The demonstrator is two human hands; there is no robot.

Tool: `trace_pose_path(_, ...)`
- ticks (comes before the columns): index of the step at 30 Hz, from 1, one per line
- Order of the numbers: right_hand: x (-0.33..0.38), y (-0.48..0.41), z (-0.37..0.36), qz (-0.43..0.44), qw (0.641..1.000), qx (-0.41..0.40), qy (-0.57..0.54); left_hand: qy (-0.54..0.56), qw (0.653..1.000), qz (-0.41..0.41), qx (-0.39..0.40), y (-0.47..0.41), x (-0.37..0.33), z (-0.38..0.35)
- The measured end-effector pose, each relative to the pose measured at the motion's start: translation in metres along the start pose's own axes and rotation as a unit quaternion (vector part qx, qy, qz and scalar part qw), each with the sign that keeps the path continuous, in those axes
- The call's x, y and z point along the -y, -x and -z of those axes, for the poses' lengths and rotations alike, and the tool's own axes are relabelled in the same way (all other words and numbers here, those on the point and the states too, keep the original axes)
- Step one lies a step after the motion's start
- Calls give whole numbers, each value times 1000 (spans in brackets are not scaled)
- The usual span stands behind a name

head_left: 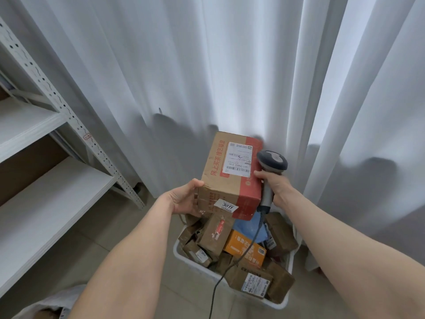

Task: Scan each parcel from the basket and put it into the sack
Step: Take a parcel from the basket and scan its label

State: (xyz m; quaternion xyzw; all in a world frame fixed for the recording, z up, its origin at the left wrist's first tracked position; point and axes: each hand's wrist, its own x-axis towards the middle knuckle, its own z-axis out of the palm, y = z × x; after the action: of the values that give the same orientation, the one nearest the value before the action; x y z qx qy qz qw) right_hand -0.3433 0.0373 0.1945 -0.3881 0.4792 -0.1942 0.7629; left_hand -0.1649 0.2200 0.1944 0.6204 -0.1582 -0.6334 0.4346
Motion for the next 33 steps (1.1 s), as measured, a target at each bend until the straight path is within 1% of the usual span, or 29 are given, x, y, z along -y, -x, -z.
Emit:
trace_pose_path(3, 3, -3, -1, 19, 1000, 5, 24, 7, 1000, 12, -4, -2, -6, -3)
trace_pose_path(6, 4, -3, -5, 31, 998, 25, 43, 85, 991, 56, -89, -8, -17, -10)
trace_pose_path(8, 2, -4, -9, 36, 998, 30, 45, 134, 980, 72, -128, -10, -24, -16)
trace_pose_path(12, 1, -2, -9, 40, 998, 14, 39, 111, 979, 91, -141, -8, -28, -23)
trace_pose_path(15, 0, -3, -8, 54, 998, -1, 44, 99, 978, 62, -174, -14, -26, -28)
trace_pose_path(18, 2, -2, -5, 72, 995, -28, 67, 92, 972, -7, -217, -19, -23, -38)
trace_pose_path(19, 5, 1, -3, 66, 995, -14, 67, 90, 969, -25, -227, -23, -21, -38)
trace_pose_path(21, 12, 9, -1, 38, 997, 39, 53, 86, 965, -59, -242, -31, -16, -36)
trace_pose_path(23, 17, 16, -1, 17, 994, 85, 65, 80, 963, -89, -242, -40, -9, -32)
trace_pose_path(25, 21, 22, -4, 11, 990, 107, 89, 80, 963, -110, -234, -46, -5, -31)
trace_pose_path(33, 28, 36, -6, -8, 987, 111, 117, 82, 965, -126, -215, -56, 4, -26)
